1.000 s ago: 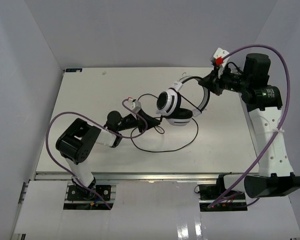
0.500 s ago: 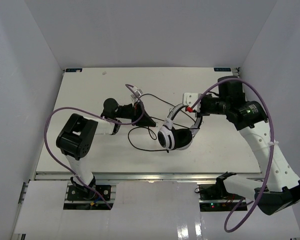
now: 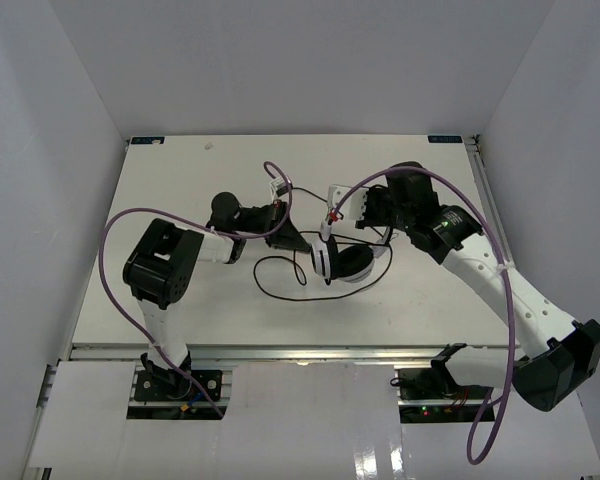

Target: Wrap the headphones

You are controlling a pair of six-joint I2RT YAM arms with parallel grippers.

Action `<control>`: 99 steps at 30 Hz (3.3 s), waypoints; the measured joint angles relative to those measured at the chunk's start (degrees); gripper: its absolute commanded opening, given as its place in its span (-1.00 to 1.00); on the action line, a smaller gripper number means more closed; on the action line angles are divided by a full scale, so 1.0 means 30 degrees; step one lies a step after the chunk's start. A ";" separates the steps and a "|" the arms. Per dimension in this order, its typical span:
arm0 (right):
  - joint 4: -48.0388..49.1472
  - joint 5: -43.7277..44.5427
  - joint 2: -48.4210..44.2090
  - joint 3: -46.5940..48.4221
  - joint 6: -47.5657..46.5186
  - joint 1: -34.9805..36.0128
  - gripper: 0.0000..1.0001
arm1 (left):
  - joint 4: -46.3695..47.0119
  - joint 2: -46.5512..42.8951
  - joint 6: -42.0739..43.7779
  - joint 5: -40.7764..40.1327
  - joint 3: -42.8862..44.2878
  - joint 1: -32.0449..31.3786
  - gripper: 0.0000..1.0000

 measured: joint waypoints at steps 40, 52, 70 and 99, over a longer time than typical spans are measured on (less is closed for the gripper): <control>0.1433 0.2320 0.6308 0.6002 2.1472 -0.5009 -0.85 | -0.2160 -0.6567 1.1236 -0.7798 -0.2056 -0.5694 0.02; 0.1509 -0.8152 0.5859 0.6406 2.8152 -0.9794 -0.85 | -0.2268 -0.1895 1.4825 -0.9647 -0.2575 -0.6703 -0.14; -0.4701 -2.0239 0.4094 1.0846 1.1333 -1.0965 -0.85 | 0.1117 -0.1173 1.0684 -0.6306 -0.3013 -0.1527 -0.36; 0.0105 0.1845 0.0501 0.0082 -0.0595 0.1459 -0.85 | 0.0029 -0.2125 0.3545 -0.1261 -0.0565 0.0912 -0.20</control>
